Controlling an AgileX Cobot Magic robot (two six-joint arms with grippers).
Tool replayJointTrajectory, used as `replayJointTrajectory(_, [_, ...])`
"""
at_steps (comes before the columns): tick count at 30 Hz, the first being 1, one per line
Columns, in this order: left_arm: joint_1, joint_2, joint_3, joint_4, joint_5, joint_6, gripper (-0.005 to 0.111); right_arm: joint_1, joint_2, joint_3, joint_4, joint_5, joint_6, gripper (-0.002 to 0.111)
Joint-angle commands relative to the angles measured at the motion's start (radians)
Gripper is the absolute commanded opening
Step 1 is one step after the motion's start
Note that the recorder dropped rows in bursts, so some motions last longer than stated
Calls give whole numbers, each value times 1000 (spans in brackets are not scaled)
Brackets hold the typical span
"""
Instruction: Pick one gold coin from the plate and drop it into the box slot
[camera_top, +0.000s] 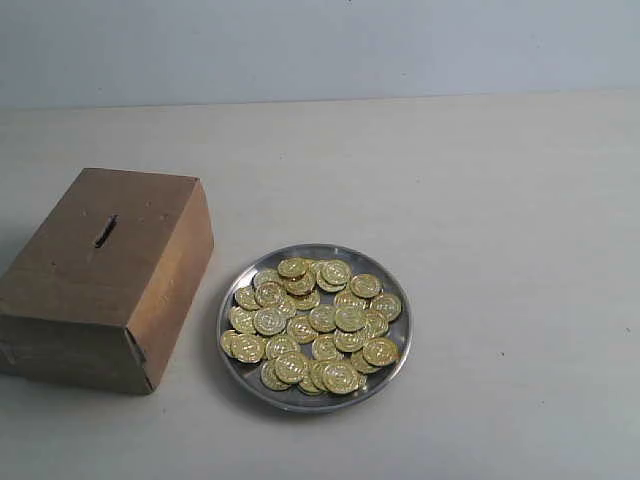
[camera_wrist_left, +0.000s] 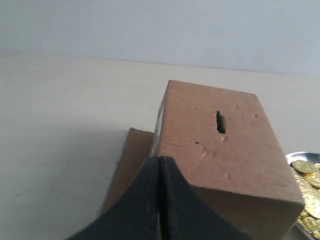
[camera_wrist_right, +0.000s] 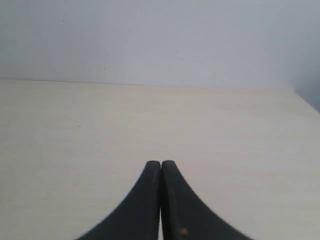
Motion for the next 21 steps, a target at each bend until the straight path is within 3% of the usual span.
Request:
replayJointTrajectory(1, [0, -7, 3, -139, -58, 7, 0, -5, -6, 4, -10, -102, -5, 0])
replayJointTrajectory(8, [0, -7, 3, -382, -158, 5, 0, -3, -6, 4, 233, -279, 195, 0])
replayJointTrajectory(15, [0, -7, 3, -538, -172, 5, 0, -3, -6, 4, 345, -335, 218, 0])
replayJointTrajectory(21, [0, -7, 3, -632, -174, 2, 0, -3, -6, 4, 555, -340, 218, 0])
